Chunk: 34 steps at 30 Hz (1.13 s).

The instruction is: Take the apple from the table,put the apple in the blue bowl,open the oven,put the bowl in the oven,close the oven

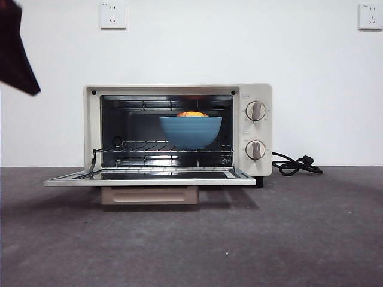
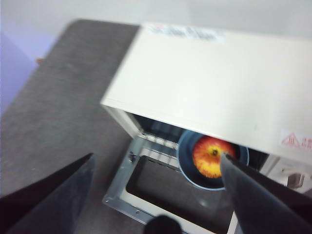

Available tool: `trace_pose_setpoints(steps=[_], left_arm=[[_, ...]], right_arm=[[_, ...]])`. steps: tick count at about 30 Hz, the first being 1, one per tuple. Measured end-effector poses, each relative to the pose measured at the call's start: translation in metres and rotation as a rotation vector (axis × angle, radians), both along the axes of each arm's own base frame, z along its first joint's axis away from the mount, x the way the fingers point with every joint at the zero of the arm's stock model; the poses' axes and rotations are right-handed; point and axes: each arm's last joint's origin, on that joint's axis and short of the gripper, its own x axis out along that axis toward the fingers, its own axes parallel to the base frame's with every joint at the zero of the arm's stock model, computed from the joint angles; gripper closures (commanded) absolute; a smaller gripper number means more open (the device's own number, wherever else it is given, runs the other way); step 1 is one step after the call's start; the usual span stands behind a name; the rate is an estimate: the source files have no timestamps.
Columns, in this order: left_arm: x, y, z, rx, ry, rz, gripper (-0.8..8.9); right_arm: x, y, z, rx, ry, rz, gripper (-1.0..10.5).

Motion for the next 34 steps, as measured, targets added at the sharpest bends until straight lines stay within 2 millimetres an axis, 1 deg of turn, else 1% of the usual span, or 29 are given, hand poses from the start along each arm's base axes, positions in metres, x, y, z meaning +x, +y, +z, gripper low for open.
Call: trace_pose_setpoints(steps=[2, 4, 5, 6, 8, 10, 13, 16, 21, 24, 28, 34], left_arm=[[0.015, 0.009, -0.008, -0.055, 0.027, 0.037, 8.20], [0.030, 0.018, -0.018, -0.132, 0.060, 0.066, 8.20], [0.037, 0.021, -0.023, -0.163, 0.080, 0.077, 8.20], [0.044, 0.024, -0.029, -0.194, 0.107, 0.089, 8.20], [0.054, 0.026, -0.044, -0.218, 0.172, 0.109, 8.20], [0.063, 0.027, -0.062, -0.224, 0.252, 0.129, 8.20], [0.072, 0.027, -0.084, -0.222, 0.347, 0.147, 8.20], [0.076, 0.026, -0.099, -0.250, 0.413, 0.140, 8.20], [0.074, 0.026, -0.106, -0.231, 0.454, 0.113, 8.20], [0.075, 0.028, -0.111, -0.182, 0.461, 0.126, 8.20], [0.078, 0.032, -0.117, -0.162, 0.462, 0.152, 8.20], [0.091, 0.035, -0.130, -0.206, 0.451, 0.210, 8.20]], right_arm=[[-0.018, -0.004, 0.011, -0.005, -0.041, 0.033, 6.7], [-0.037, -0.006, 0.020, -0.022, -0.079, 0.066, 9.1], [-0.047, -0.006, 0.024, -0.037, -0.096, 0.084, 9.7], [-0.056, -0.009, 0.026, -0.055, -0.112, 0.095, 9.5], [-0.071, -0.013, 0.028, -0.089, -0.124, 0.112, 9.5], [-0.083, -0.022, 0.026, -0.128, -0.121, 0.112, 9.5], [-0.095, -0.040, 0.018, -0.193, -0.107, 0.069, 9.5], [-0.110, -0.060, 0.007, -0.258, -0.098, 0.013, 9.5], [-0.136, -0.093, -0.012, -0.298, -0.080, -0.067, 9.5], [-0.154, -0.114, -0.018, -0.265, -0.078, -0.110, 9.5], [-0.179, -0.142, -0.019, -0.173, -0.088, -0.154, 9.5], [-0.210, -0.177, -0.013, -0.025, -0.122, -0.206, 9.5]])
